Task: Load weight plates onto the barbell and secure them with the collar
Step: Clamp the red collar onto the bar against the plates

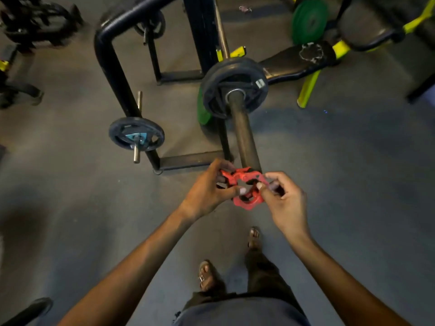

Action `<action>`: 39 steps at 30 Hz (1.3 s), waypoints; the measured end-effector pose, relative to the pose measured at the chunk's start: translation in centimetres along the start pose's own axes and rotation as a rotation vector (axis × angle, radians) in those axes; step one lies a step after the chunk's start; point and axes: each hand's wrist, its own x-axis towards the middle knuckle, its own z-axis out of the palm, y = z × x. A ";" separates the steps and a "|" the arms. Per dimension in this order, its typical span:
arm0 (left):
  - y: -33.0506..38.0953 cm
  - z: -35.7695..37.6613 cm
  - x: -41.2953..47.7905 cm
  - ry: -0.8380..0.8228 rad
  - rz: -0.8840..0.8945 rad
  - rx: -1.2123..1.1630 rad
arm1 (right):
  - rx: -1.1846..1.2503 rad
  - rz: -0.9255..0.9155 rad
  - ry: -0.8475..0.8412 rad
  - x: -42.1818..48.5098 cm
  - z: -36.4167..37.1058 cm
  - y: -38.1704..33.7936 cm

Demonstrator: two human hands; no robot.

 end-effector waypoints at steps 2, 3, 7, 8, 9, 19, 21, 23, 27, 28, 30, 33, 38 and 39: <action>-0.5 0.6 -0.2 0.016 0.014 0.021 | -0.027 0.005 0.040 -0.9 0.1 0.4; -0.7 0.9 -0.2 0.033 0.022 0.021 | -0.040 0.012 0.061 -1.2 0.2 0.7; -0.5 1.9 0.3 0.127 0.055 -0.022 | -0.042 0.006 0.161 -1.1 0.8 1.2; -0.4 2.1 0.6 0.140 0.061 -0.026 | -0.037 -0.001 0.178 -1.0 0.8 1.3; -0.3 2.4 0.9 0.146 0.064 -0.023 | -0.037 -0.004 0.194 -0.8 0.8 1.4; -0.4 4.6 2.2 0.157 0.110 -0.025 | -0.049 -0.030 0.155 0.9 -0.5 3.9; -0.8 4.7 2.0 0.169 0.112 -0.028 | -0.054 -0.039 0.134 0.7 -0.9 4.1; -1.4 4.9 1.6 0.171 0.103 -0.012 | -0.044 -0.049 0.118 0.3 -0.9 4.6; -2.9 5.0 1.2 0.190 0.071 0.028 | -0.015 -0.023 0.045 0.2 0.0 5.6; -2.9 5.0 1.3 0.210 0.072 0.014 | -0.014 -0.028 0.037 0.5 0.2 5.7; -2.6 5.0 2.0 0.235 0.077 0.016 | -0.007 -0.033 0.024 1.4 0.3 5.7; -2.5 4.5 2.9 0.213 0.124 0.109 | 0.014 -0.025 -0.047 2.6 -0.1 6.2; -3.1 3.8 3.1 0.184 0.094 0.127 | 0.094 0.060 -0.238 4.0 -1.4 6.6; -3.2 3.9 3.0 0.182 0.056 0.109 | 0.155 0.089 -0.268 4.1 -1.6 6.5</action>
